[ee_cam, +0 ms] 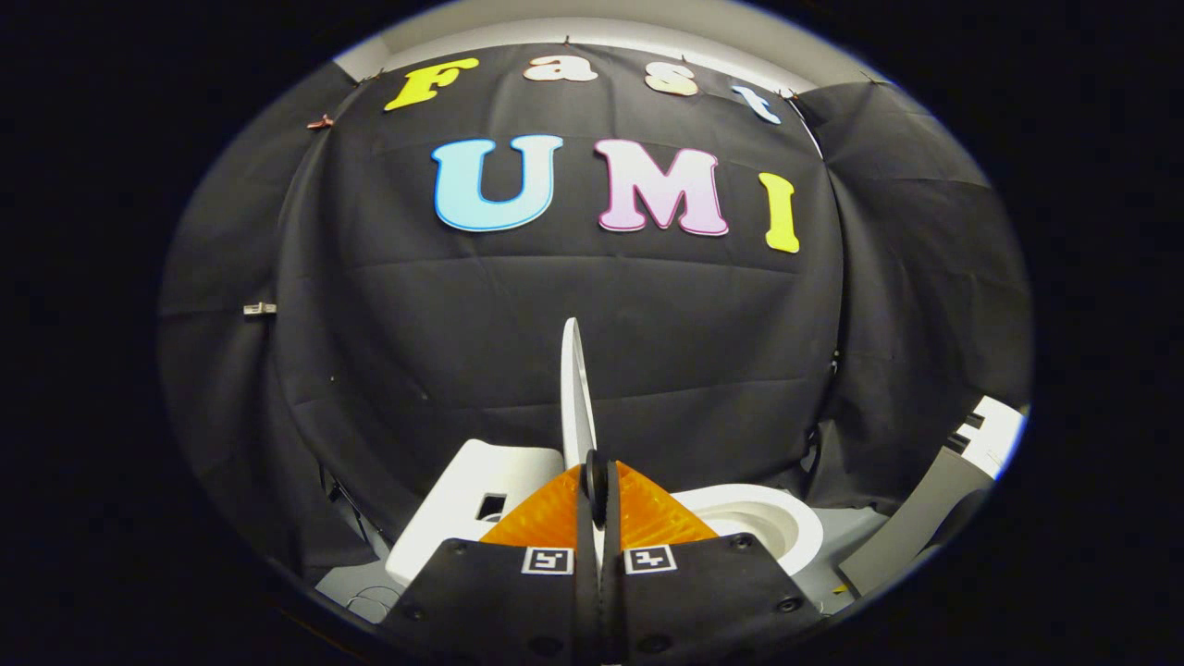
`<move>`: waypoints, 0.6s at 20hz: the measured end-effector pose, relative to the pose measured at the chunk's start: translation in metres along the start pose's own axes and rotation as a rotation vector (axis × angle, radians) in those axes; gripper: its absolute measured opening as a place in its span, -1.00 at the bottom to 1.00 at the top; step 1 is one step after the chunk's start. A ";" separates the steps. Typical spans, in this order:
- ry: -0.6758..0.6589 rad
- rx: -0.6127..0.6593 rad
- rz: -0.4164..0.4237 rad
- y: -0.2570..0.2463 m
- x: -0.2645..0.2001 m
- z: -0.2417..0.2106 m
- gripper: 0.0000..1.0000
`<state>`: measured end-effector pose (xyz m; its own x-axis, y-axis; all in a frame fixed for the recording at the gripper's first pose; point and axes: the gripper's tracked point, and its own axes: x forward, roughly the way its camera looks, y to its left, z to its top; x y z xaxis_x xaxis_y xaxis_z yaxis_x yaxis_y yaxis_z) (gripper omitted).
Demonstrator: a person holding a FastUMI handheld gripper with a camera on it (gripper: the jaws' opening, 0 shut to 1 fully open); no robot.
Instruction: Open the toilet lid.
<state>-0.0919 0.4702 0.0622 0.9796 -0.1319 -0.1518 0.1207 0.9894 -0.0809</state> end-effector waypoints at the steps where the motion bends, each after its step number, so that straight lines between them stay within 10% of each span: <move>1: -0.005 -0.009 -0.005 0.007 -0.001 -0.001 -0.87; 12: -0.011 -0.052 0.036 0.057 -0.001 -0.014 -0.83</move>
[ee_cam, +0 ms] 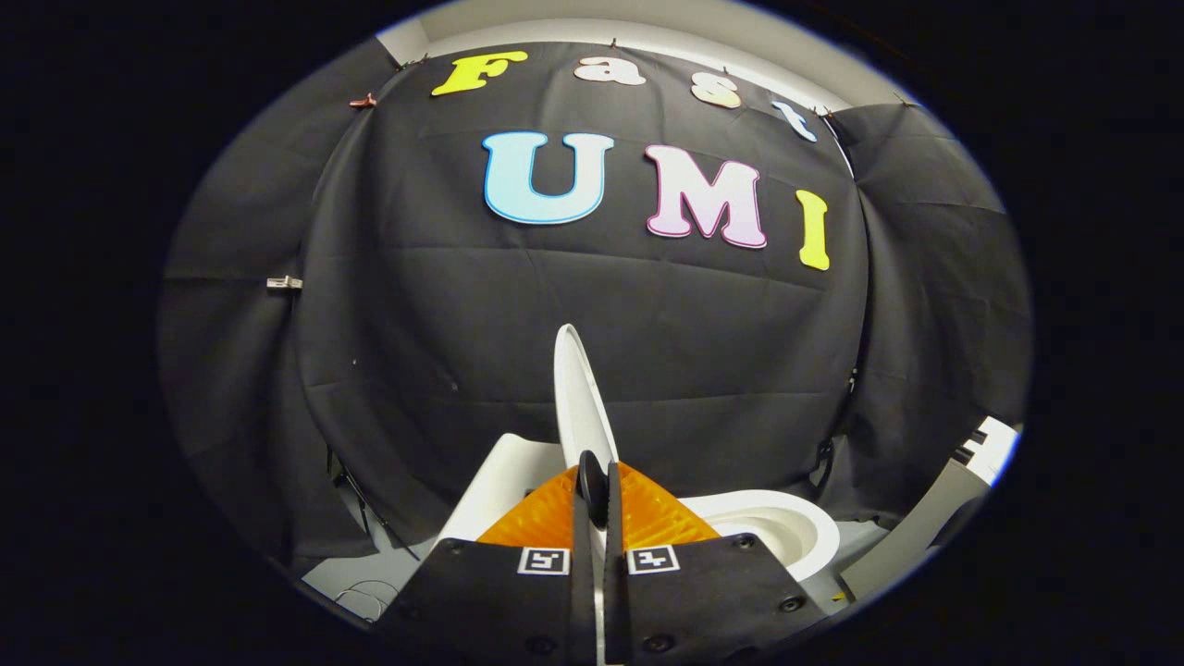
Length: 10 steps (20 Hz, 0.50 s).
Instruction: Open the toilet lid.
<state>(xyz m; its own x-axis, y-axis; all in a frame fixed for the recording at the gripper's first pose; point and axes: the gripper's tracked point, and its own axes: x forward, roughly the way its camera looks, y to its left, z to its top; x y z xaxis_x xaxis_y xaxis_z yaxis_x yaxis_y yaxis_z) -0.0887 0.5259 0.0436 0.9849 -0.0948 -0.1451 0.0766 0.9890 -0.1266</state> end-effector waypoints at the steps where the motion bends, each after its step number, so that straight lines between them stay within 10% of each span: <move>1: 0.005 -0.009 0.001 0.003 0.001 -0.001 -0.83; 10: 0.020 0.010 0.042 0.005 0.001 -0.003 -0.79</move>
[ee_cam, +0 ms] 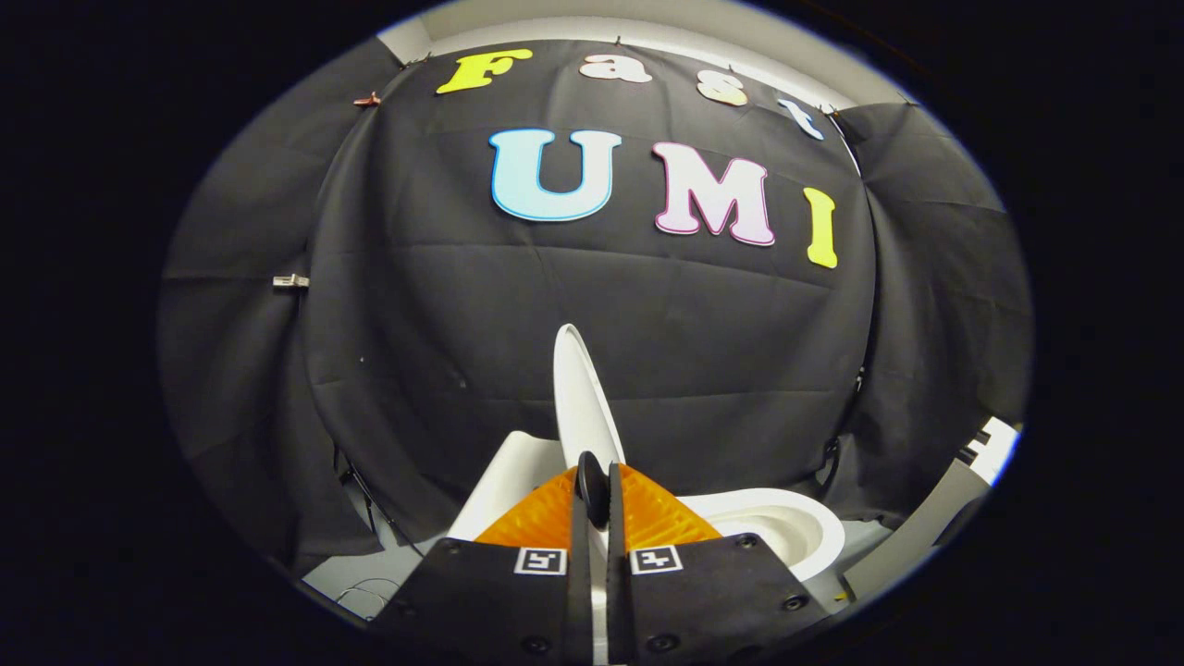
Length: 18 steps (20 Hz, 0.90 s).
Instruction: Open the toilet lid.
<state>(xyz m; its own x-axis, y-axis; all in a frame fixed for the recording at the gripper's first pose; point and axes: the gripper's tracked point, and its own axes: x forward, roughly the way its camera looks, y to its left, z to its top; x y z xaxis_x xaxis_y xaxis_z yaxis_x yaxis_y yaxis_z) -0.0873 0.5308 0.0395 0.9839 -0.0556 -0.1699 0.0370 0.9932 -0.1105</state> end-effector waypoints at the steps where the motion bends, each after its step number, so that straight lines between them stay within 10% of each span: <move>1: 0.002 -0.001 0.016 0.000 -0.001 0.002 -0.65; 2: -0.011 -0.001 0.031 0.001 -0.003 0.007 -0.60; 7: 0.021 0.087 0.180 0.021 -0.010 0.002 0.95; 18: -0.136 0.075 0.259 -0.045 -0.026 0.076 0.97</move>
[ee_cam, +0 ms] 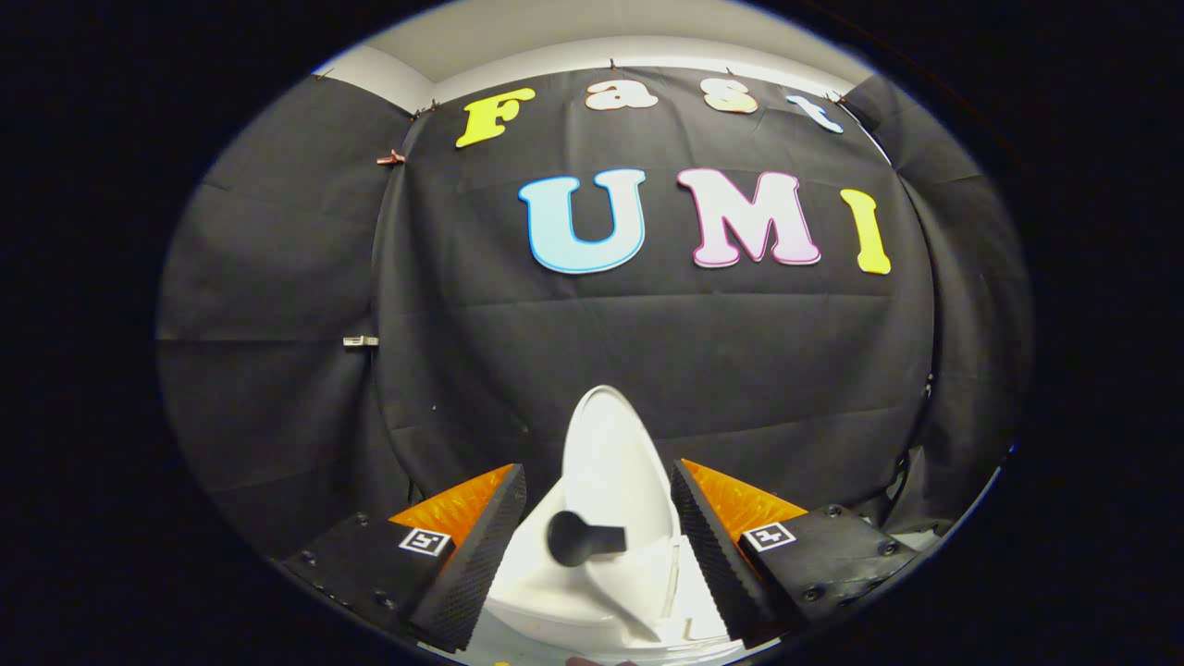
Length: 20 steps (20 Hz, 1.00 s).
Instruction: Open the toilet lid.
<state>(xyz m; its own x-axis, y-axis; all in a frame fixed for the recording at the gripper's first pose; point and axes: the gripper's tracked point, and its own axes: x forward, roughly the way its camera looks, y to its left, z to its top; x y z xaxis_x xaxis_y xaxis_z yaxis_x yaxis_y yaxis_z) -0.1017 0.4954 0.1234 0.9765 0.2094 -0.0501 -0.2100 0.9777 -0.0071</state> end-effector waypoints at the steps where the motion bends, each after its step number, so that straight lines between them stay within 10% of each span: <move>1: -0.021 -0.009 0.004 -0.016 -0.002 0.009 0.97; 9: -0.157 -0.007 -0.063 -0.190 -0.007 0.047 0.97; 20: -0.072 -0.083 -0.200 -0.350 0.007 -0.053 0.97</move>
<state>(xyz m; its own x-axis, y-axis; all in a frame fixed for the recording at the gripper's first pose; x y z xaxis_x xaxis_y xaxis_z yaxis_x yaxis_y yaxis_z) -0.0237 0.1539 0.0729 0.9994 0.0153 0.0318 -0.0124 0.9957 -0.0916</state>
